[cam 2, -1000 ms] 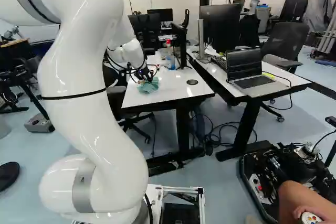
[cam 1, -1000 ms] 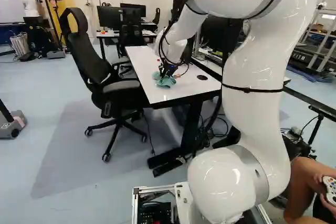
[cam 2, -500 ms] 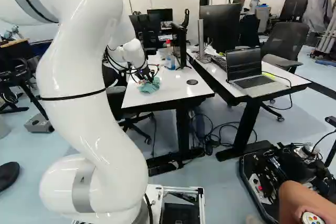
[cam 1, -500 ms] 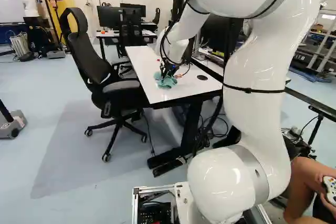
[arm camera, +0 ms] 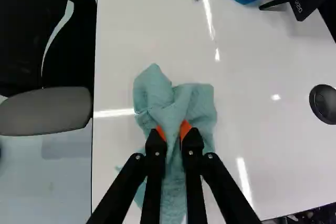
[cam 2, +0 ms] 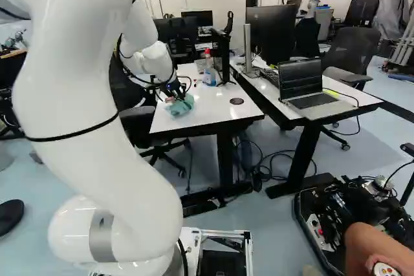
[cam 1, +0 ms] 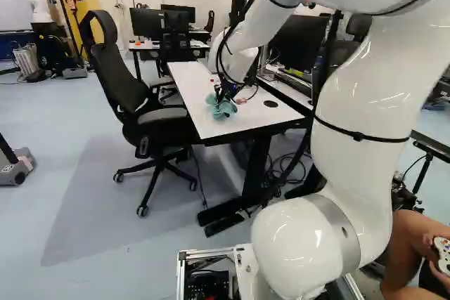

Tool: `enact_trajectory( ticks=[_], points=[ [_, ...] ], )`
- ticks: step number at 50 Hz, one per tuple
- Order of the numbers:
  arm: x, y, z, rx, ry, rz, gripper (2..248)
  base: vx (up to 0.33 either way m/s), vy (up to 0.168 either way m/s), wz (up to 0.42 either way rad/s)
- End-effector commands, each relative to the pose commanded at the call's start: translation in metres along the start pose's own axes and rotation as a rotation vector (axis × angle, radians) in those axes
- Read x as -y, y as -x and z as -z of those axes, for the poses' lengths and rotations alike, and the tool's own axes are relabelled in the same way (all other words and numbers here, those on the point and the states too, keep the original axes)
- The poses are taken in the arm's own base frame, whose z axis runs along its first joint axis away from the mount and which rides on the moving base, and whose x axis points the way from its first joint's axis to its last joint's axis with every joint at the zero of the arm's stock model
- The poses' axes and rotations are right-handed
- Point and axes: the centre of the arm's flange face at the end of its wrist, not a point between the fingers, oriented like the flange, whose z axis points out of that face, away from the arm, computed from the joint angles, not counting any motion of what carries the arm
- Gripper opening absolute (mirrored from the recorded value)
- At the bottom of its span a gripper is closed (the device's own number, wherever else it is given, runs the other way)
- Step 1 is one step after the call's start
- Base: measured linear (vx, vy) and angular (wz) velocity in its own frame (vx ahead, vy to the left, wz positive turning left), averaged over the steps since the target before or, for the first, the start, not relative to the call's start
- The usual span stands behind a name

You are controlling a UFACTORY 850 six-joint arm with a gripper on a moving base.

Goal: Clean the table with the green towel

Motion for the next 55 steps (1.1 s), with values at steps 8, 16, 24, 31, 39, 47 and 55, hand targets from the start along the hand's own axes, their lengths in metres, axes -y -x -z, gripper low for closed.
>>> enact_trajectory(
  ticks=[8, 16, 24, 31, 39, 47, 55],
  points=[
    [-0.005, 0.012, 0.019, 0.004, 0.005, -0.013, 46, 0.000, 0.000, 0.000],
    [-0.007, 0.017, 0.034, 0.009, 0.008, -0.017, 46, 0.000, 0.000, 0.000],
    [-0.007, 0.017, 0.044, 0.016, 0.008, -0.017, 46, 0.000, 0.000, 0.000],
    [-0.007, 0.016, 0.053, 0.012, 0.008, -0.017, 46, 0.000, 0.000, 0.000],
    [-0.007, 0.015, 0.058, 0.001, 0.008, -0.017, 46, 0.000, 0.000, 0.000],
    [-0.007, 0.015, 0.058, 0.001, 0.008, -0.017, 46, 0.000, 0.000, 0.000],
    [-0.007, 0.015, 0.058, 0.001, 0.008, -0.017, 46, 0.000, 0.000, 0.000]
  ],
)
